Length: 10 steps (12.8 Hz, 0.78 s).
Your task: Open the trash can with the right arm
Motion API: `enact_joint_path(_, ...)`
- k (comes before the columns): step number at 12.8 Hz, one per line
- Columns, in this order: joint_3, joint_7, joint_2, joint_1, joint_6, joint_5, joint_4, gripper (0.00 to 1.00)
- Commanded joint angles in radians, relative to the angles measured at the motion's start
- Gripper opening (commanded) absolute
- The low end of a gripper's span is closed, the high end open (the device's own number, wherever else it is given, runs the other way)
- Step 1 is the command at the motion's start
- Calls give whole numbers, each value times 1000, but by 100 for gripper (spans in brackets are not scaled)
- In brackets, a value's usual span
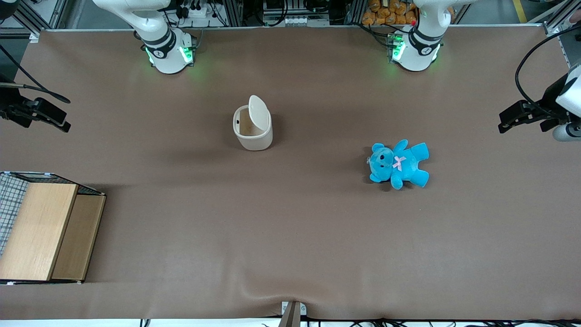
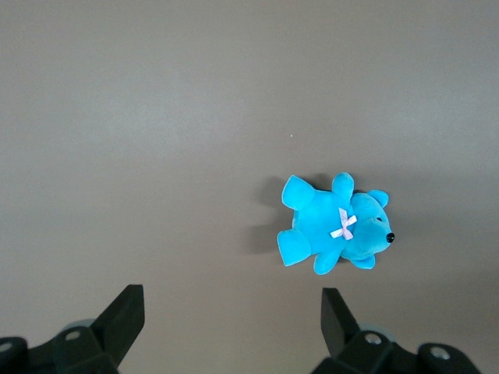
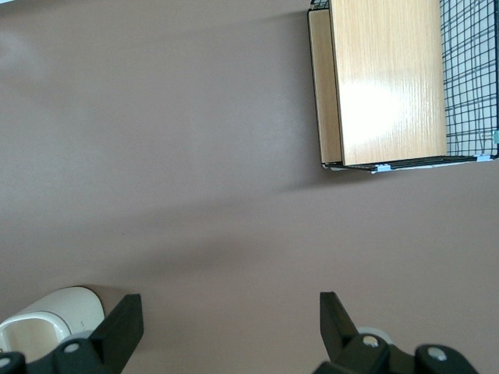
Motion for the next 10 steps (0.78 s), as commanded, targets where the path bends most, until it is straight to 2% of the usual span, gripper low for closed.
enact_joint_path(1,3,-13,14,-6,-9,-17,28,100)
enact_joint_path(10,3,-36,19,-4,-12,-14,27,100)
